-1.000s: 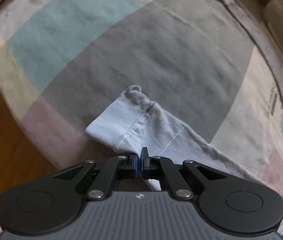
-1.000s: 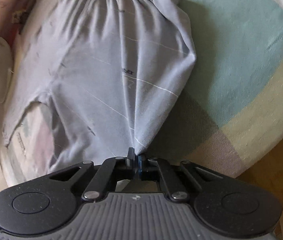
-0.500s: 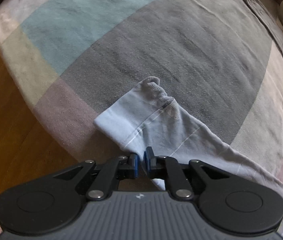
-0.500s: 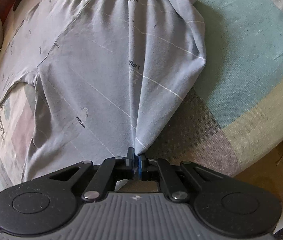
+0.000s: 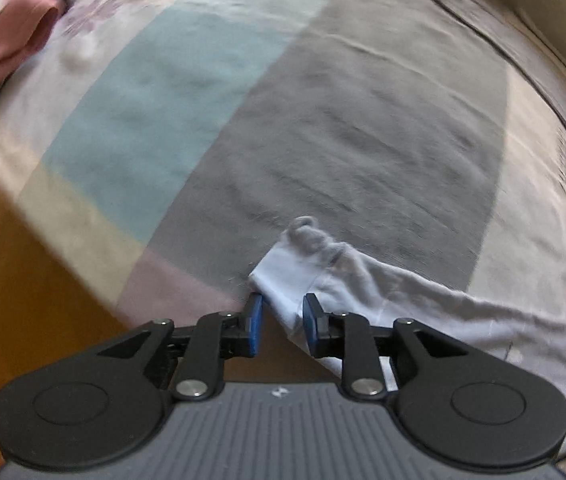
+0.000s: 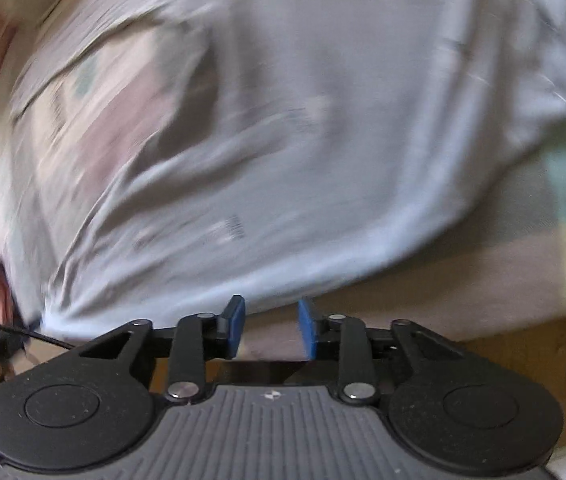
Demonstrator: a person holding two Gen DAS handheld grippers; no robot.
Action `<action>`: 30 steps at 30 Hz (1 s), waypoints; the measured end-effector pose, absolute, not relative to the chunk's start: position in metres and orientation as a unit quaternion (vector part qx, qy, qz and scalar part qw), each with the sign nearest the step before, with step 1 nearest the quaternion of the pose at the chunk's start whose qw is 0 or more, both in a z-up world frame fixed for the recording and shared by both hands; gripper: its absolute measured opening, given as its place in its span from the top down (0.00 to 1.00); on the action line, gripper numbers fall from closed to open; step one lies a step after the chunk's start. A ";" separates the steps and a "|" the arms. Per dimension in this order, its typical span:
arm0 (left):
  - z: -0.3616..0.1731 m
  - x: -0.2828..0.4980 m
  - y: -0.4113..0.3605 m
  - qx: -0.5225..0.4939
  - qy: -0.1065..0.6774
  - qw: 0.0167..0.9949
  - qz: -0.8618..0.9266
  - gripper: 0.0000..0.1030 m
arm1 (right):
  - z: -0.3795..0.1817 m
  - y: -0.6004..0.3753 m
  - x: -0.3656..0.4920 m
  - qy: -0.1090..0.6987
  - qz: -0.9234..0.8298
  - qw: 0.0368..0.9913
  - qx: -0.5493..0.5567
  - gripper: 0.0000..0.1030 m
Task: Fold clothes
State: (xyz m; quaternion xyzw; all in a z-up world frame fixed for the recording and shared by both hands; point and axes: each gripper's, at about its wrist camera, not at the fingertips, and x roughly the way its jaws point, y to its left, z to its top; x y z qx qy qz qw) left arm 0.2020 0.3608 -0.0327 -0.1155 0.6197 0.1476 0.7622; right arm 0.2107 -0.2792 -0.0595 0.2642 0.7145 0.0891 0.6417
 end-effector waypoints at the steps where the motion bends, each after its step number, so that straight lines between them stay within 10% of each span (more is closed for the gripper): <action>1: -0.033 0.198 0.364 -0.118 0.625 0.756 0.158 0.76 | -0.057 -0.272 0.213 0.718 0.105 0.639 0.255 0.65; 16: -0.058 0.233 0.362 -0.056 0.590 0.799 0.104 0.52 | -0.045 -0.222 0.250 0.702 0.161 0.662 0.207 0.57; 19: -0.069 0.240 0.355 -0.029 0.587 0.806 0.071 0.59 | -0.040 -0.216 0.255 0.698 0.167 0.668 0.197 0.57; 22: -0.072 0.238 0.346 -0.024 0.586 0.809 0.035 0.94 | -0.039 -0.212 0.259 0.696 0.171 0.670 0.193 0.57; 30: -0.056 0.221 0.363 -0.081 0.559 0.820 0.097 0.95 | -0.040 -0.203 0.261 0.687 0.170 0.680 0.191 0.57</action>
